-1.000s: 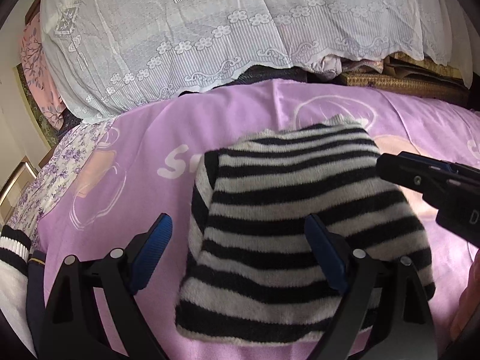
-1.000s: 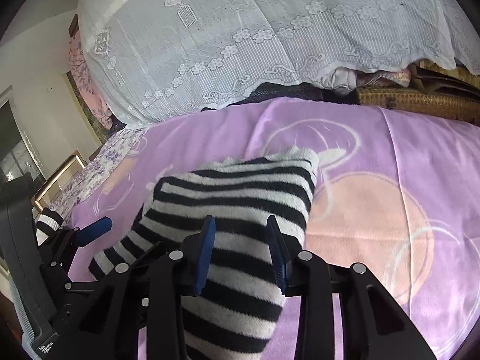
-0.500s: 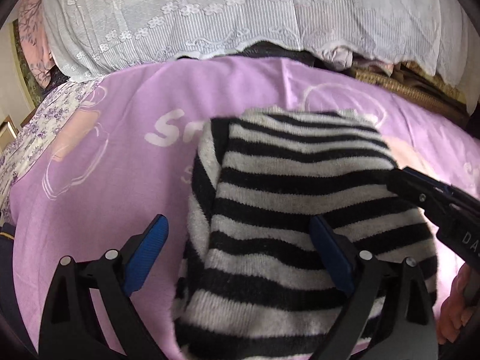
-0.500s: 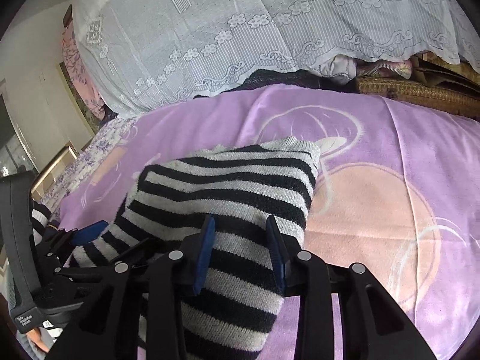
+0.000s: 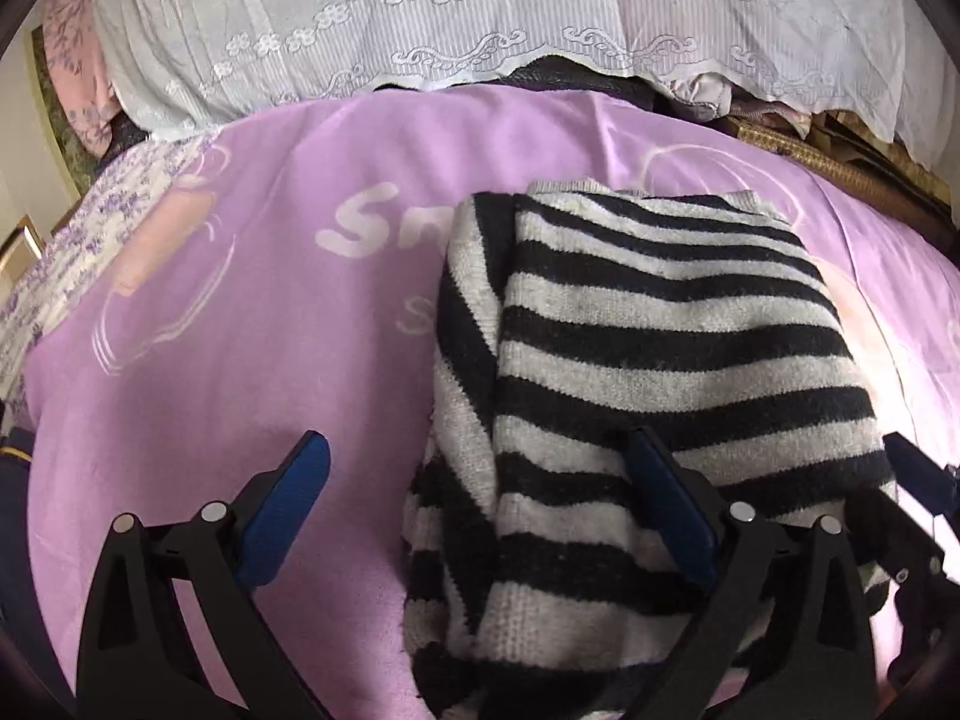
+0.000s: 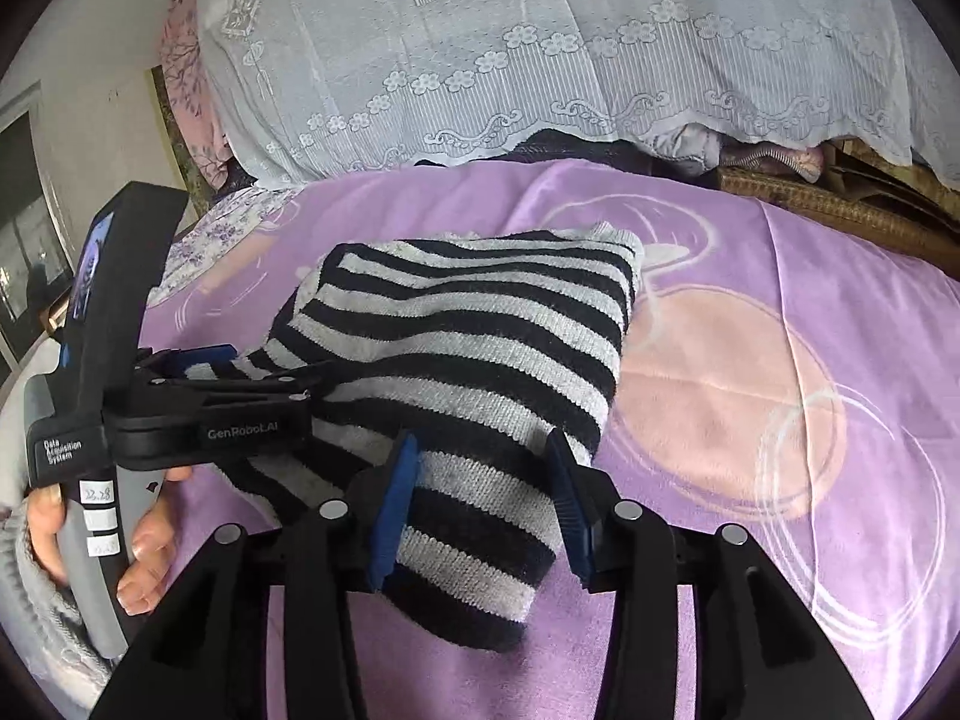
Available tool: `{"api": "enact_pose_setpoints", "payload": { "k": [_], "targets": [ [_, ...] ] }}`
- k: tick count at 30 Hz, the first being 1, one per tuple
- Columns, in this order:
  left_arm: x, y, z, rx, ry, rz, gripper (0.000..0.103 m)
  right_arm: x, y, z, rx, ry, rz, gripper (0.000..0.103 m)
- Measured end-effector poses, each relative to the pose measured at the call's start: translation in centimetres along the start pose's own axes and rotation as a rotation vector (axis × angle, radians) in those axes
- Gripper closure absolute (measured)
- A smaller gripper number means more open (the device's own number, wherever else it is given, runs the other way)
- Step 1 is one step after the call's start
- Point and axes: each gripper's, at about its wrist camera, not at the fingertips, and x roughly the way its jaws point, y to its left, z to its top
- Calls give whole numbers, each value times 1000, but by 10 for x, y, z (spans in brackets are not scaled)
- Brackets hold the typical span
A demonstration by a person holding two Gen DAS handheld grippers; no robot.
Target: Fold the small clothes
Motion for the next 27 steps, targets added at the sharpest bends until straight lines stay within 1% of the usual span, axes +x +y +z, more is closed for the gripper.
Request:
{"api": "enact_pose_setpoints", "payload": {
  "k": [1, 2, 3, 5, 6, 7, 9, 10, 11, 12, 13, 14, 15, 17, 18, 19, 20, 23, 25, 26, 27],
  "targets": [
    [0, 1, 0, -4, 1, -4, 6, 0, -2, 0, 7, 1, 5, 53],
    [-1, 2, 0, -12, 4, -15, 8, 2, -5, -1, 19, 4, 7, 46],
    [-3, 5, 1, -23, 11, -44, 8, 4, -9, -1, 37, 11, 15, 44],
    [-8, 10, 3, -47, 19, -107, 8, 5, -21, 1, 105, 25, 66, 44],
    [-12, 14, 4, -70, 14, -145, 8, 4, -23, 2, 122, 27, 79, 44],
    [-17, 17, 6, -84, 3, -171, 8, 0, -25, 5, 132, 17, 86, 44],
    [-26, 20, 10, -98, -21, -212, 8, -8, -23, 11, 117, -23, 72, 44],
    [-28, 18, 13, -96, -29, -218, 8, -10, -21, 17, 106, -42, 71, 45],
    [-29, 16, 17, -90, -37, -217, 8, -10, -20, 24, 103, -56, 67, 48],
    [-28, 13, 22, -80, -43, -205, 8, -7, -21, 32, 111, -66, 61, 54],
    [-26, 10, 25, -77, -43, -193, 8, -2, -23, 40, 128, -70, 64, 57],
    [-22, 7, 28, -74, -37, -186, 8, 2, -26, 45, 146, -69, 74, 65],
    [-14, 4, 30, -68, -18, -183, 8, 11, -30, 53, 181, -59, 96, 72],
    [2, 0, 30, -60, 23, -171, 8, 32, -36, 58, 222, -20, 116, 76],
    [14, -3, 27, -49, 56, -156, 7, 44, -39, 56, 232, 14, 108, 78],
    [24, -5, 24, -41, 77, -145, 6, 57, -43, 51, 239, 30, 115, 78],
    [27, -5, 23, -44, 77, -147, 6, 61, -45, 46, 239, 19, 131, 78],
    [24, -4, 23, -49, 72, -161, 6, 59, -47, 48, 235, 28, 144, 78],
    [23, -1, 20, -68, 80, -185, 6, 53, -49, 44, 250, 12, 154, 78],
    [19, 3, 19, -78, 87, -209, 7, 49, -49, 43, 249, 4, 155, 75],
    [14, 7, 17, -89, 92, -235, 7, 44, -50, 41, 248, -1, 155, 66]
  ]
}}
